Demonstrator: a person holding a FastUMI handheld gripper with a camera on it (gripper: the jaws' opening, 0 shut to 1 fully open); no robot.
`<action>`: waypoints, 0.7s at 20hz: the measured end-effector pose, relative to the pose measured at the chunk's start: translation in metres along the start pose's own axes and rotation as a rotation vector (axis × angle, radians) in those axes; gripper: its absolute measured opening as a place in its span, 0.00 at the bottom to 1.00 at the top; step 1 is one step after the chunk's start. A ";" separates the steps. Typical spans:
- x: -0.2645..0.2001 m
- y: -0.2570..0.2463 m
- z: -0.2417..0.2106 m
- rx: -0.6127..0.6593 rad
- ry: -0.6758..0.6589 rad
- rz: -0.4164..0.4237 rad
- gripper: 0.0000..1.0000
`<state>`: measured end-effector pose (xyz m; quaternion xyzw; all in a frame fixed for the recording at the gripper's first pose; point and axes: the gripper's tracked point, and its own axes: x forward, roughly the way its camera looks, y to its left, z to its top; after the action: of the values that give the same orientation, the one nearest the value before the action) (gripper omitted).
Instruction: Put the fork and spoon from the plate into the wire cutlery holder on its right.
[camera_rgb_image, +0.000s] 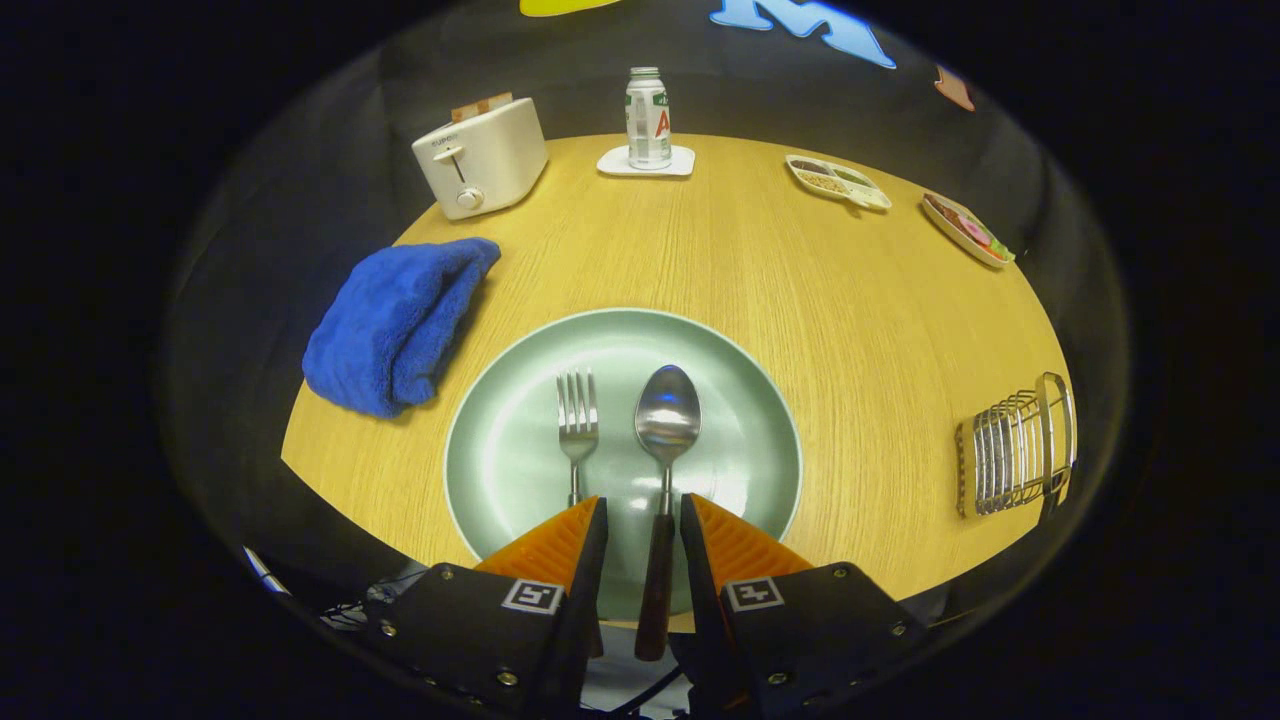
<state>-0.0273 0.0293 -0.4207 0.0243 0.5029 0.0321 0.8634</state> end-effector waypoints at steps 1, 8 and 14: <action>0.004 0.001 -0.005 -0.005 0.012 -0.004 0.45; 0.007 -0.007 -0.017 -0.030 0.080 -0.004 0.41; 0.010 -0.018 -0.011 -0.078 0.070 -0.048 0.06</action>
<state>-0.0314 0.0121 -0.4359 -0.0223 0.5314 0.0318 0.8462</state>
